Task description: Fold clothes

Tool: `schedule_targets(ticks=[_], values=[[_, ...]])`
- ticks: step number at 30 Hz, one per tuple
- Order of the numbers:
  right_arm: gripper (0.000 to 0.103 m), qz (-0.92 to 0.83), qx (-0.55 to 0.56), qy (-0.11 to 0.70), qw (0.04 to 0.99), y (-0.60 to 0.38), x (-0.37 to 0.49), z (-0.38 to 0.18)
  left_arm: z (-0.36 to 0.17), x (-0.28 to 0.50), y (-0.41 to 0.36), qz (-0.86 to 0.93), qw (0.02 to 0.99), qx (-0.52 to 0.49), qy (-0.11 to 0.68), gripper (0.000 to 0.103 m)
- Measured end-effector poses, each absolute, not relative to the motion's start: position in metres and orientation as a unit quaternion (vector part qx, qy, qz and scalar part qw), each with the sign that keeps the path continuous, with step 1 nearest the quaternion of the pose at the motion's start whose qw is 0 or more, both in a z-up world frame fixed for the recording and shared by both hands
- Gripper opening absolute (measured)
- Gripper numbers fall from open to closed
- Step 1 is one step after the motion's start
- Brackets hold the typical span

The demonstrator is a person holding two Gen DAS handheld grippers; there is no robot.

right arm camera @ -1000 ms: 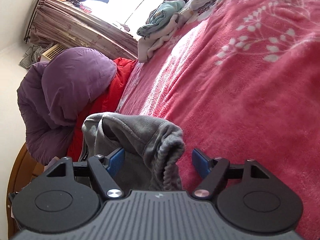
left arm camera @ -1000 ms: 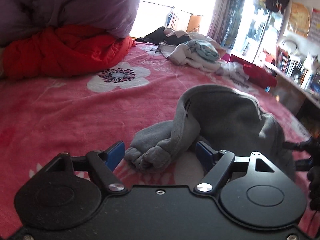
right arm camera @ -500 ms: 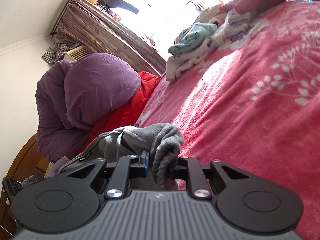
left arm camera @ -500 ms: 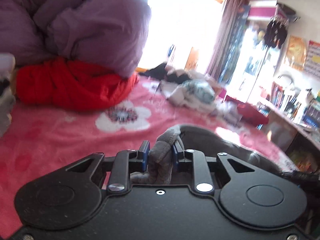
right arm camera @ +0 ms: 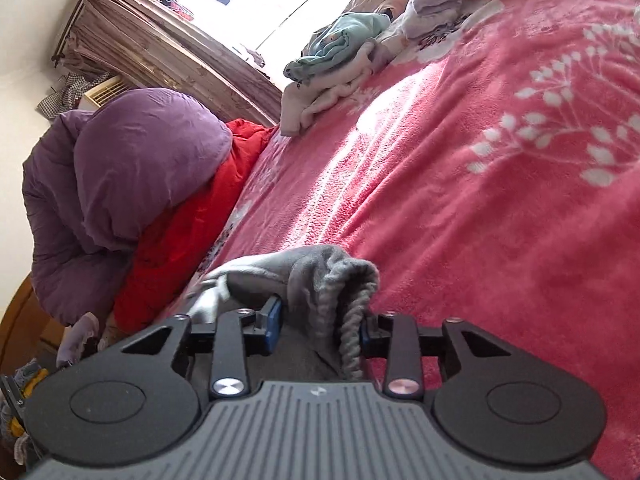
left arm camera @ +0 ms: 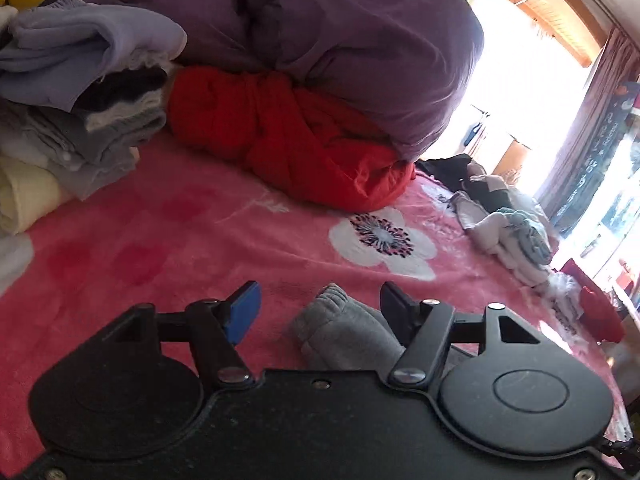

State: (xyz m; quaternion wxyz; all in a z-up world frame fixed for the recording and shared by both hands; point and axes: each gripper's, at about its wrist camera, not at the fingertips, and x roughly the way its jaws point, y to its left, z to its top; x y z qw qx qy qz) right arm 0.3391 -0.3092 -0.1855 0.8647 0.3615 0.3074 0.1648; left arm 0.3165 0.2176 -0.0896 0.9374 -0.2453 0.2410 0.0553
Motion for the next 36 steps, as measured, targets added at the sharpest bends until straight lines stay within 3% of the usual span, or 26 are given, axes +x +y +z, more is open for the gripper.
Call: schedule_targets(ticks=[1,2,7,14,15,16,18,20,24,26,28,30,32,34,36], values=[[0.068,0.167,0.357,0.306,0.866,-0.309,0.338,-0.184,-0.091,0.315,0.221,0.058,0.935,-0.253,0.243,0.070],[0.070,0.167,0.358,0.305,0.866,-0.310,0.337,-0.184,-0.093,0.314,0.225,0.061,0.932,-0.261,0.245,0.071],[0.070,0.162,0.397,0.319,0.845,-0.317,0.339,-0.196,-0.119,0.335,0.227,0.045,0.897,-0.326,0.295,0.071],[0.064,0.181,0.398,0.325,0.839,-0.311,0.357,-0.194,-0.134,0.384,0.199,0.061,0.895,-0.282,0.342,0.071],[0.059,0.186,0.398,0.329,0.836,-0.310,0.361,-0.195,-0.139,0.391,0.196,0.074,0.894,-0.268,0.352,0.071],[0.041,0.190,0.399,0.333,0.833,-0.308,0.364,-0.197,-0.144,0.395,0.193,0.077,0.893,-0.257,0.361,0.049],[0.022,0.200,0.387,0.333,0.836,-0.304,0.368,-0.194,-0.148,0.397,0.190,0.070,0.900,-0.237,0.359,0.037],[0.018,0.206,0.378,0.321,0.843,-0.303,0.368,-0.189,-0.130,0.385,0.197,0.049,0.918,-0.248,0.306,0.031],[0.016,0.217,0.364,0.264,0.866,-0.311,0.363,-0.165,-0.114,0.374,0.204,0.043,0.941,-0.226,0.248,0.033],[0.018,0.198,0.349,0.290,0.869,-0.309,0.373,-0.172,-0.139,0.387,0.204,0.039,0.921,-0.235,0.308,0.036],[0.028,0.168,0.368,0.330,0.853,-0.311,0.385,-0.190,-0.153,0.393,0.198,0.059,0.912,-0.207,0.348,0.043],[0.033,0.159,0.369,0.339,0.851,-0.311,0.388,-0.196,-0.145,0.392,0.190,0.061,0.922,-0.181,0.338,0.046],[0.045,0.161,0.359,0.332,0.857,-0.310,0.384,-0.190,-0.140,0.388,0.188,0.065,0.926,-0.169,0.331,0.055],[0.070,0.161,0.351,0.325,0.863,-0.311,0.380,-0.186,-0.138,0.385,0.188,0.069,0.926,-0.169,0.330,0.055],[0.072,0.158,0.355,0.323,0.863,-0.316,0.376,-0.186,-0.137,0.382,0.191,0.070,0.925,-0.177,0.330,0.055]])
